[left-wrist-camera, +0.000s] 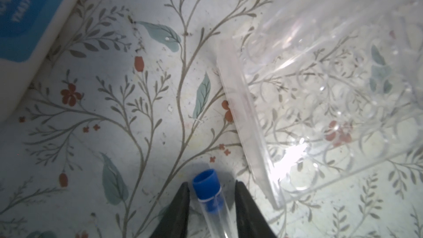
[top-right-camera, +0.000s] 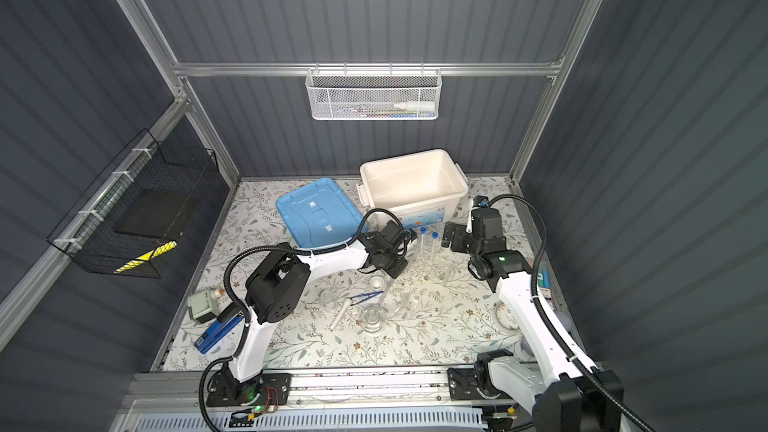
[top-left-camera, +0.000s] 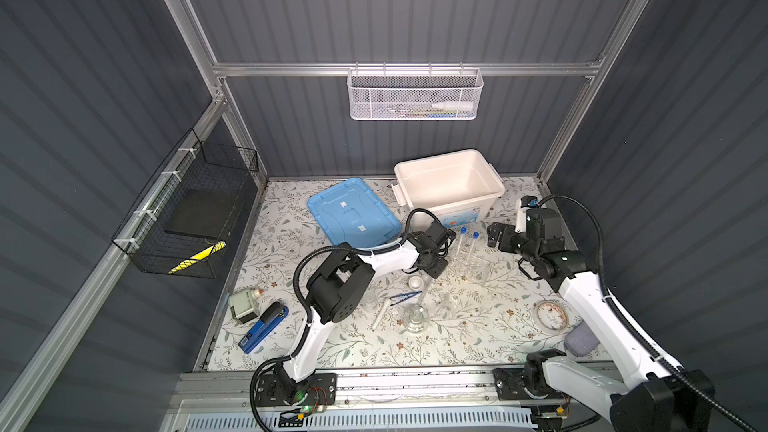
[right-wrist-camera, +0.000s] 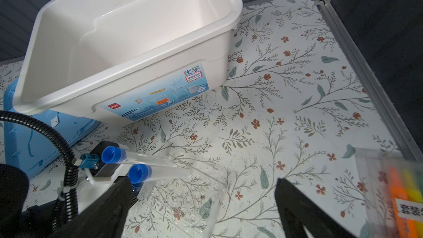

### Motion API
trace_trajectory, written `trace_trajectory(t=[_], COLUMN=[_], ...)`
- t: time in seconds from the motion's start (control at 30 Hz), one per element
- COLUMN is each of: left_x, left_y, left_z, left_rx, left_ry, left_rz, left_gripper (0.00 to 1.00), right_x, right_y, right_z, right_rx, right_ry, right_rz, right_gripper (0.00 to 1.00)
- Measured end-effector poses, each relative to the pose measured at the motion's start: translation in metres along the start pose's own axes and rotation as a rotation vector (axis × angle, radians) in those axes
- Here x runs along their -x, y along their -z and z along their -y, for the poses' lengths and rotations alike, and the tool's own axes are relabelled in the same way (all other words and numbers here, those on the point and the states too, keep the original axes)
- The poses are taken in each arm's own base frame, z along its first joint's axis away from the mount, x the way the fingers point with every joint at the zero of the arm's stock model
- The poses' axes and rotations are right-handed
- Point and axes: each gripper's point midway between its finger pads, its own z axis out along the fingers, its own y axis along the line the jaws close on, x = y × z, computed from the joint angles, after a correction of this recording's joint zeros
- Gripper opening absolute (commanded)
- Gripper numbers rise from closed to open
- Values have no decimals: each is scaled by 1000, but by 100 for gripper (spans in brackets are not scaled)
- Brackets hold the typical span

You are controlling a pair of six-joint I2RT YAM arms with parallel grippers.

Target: Organize the chemistry lab equipment

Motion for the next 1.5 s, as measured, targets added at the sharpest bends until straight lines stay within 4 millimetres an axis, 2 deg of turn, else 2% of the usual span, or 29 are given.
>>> trace_trajectory(t=[0.07, 0.3, 1.5], left_x=[0, -5, -39], left_y=[0, 3, 20], left_z=[0, -1, 10], left_rx=[1, 4, -6], left_ry=[5, 22, 66], left_rz=[2, 0, -90], left_gripper=[55, 56, 46], right_x=[0, -3, -4], right_y=[0, -1, -1], right_z=[0, 1, 3], right_rx=[0, -2, -5], right_ry=[0, -4, -17], right_rz=[1, -6, -6], right_gripper=[99, 99, 99])
